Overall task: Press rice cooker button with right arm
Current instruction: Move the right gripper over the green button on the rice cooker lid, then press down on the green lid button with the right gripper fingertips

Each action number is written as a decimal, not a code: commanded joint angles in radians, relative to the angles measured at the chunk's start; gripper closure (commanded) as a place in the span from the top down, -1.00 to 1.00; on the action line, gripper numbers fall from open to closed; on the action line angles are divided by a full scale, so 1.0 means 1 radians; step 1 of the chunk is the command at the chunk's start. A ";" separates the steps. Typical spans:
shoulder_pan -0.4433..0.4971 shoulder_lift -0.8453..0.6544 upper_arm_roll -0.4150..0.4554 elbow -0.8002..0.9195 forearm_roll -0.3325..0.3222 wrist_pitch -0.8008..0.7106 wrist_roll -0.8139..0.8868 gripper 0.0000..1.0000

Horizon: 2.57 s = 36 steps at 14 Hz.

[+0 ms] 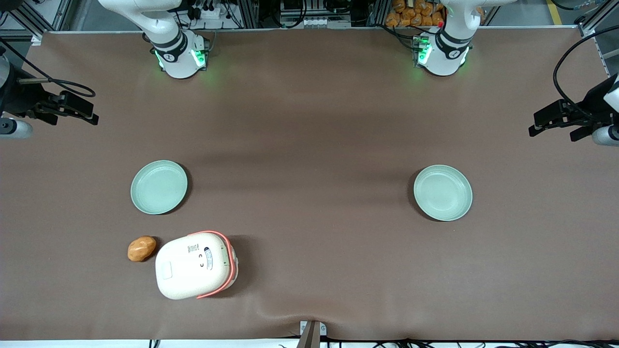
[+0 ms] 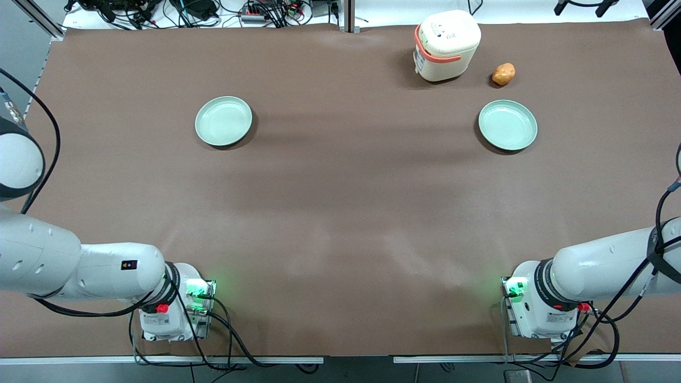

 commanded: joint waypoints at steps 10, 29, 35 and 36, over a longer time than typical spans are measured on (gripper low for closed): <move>0.070 0.258 0.006 0.098 -0.010 0.461 -0.059 -0.52; 0.118 0.627 0.003 0.099 -0.010 1.088 -0.174 -1.00; 0.127 0.647 0.003 0.099 -0.010 1.091 -0.174 -1.00; 0.125 0.652 0.003 0.099 -0.010 1.094 -0.174 -1.00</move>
